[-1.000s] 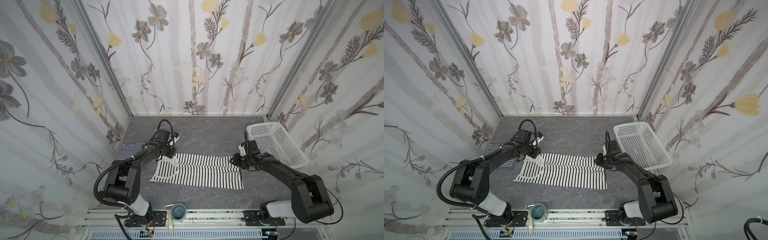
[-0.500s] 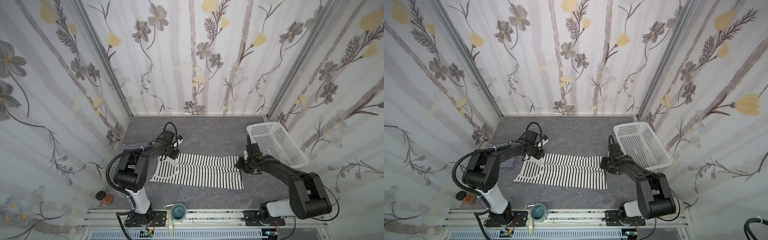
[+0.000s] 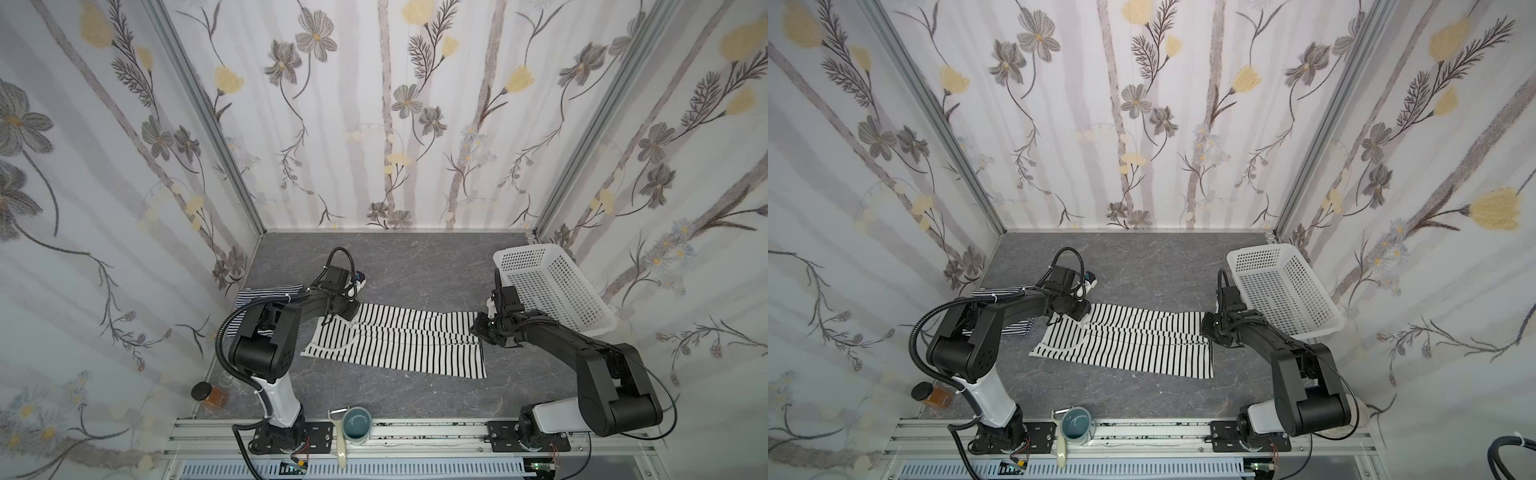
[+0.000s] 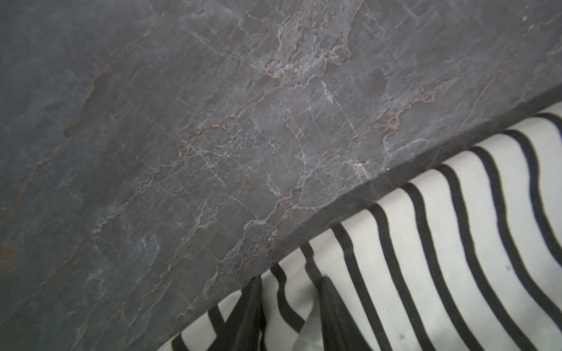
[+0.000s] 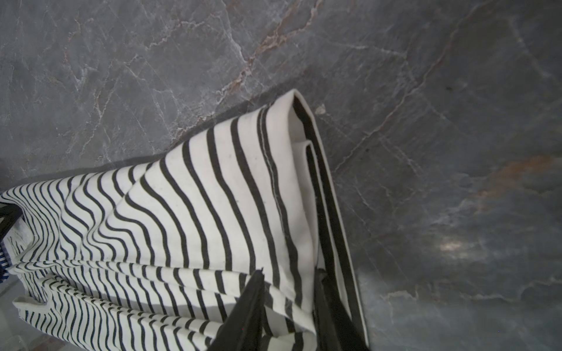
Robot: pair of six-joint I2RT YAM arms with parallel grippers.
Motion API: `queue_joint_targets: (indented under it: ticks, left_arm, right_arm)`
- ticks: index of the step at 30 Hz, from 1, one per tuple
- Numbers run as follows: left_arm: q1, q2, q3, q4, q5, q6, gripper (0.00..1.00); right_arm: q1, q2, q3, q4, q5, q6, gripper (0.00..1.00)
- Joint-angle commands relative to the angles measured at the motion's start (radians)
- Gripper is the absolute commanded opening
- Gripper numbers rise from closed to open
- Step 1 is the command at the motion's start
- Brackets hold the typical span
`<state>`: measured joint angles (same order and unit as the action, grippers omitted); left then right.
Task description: Fold and stack the tank tops
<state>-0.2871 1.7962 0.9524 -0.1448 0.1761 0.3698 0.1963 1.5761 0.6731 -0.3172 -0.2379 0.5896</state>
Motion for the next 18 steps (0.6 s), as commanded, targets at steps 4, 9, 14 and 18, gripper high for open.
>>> queue_joint_targets:
  ticks: [4, 9, 14, 18]
  left_arm:
    - [0.001, 0.021, -0.024, -0.102, -0.074, 0.013, 0.34]
    - [0.003, 0.022, -0.033, -0.099, -0.091, 0.015, 0.34]
    - [0.008, 0.025, -0.044, -0.098, -0.102, 0.015, 0.34]
    - [0.017, 0.025, -0.051, -0.096, -0.110, 0.015, 0.33]
  right_arm:
    - [0.000, -0.008, -0.010, 0.032, -0.017, -0.011, 0.20]
    - [0.000, -0.040, -0.018, 0.013, -0.004, -0.011, 0.11]
    - [-0.003, -0.067, -0.026, -0.011, 0.007, -0.014, 0.00]
    - [-0.006, -0.098, -0.031, -0.042, 0.030, -0.014, 0.00]
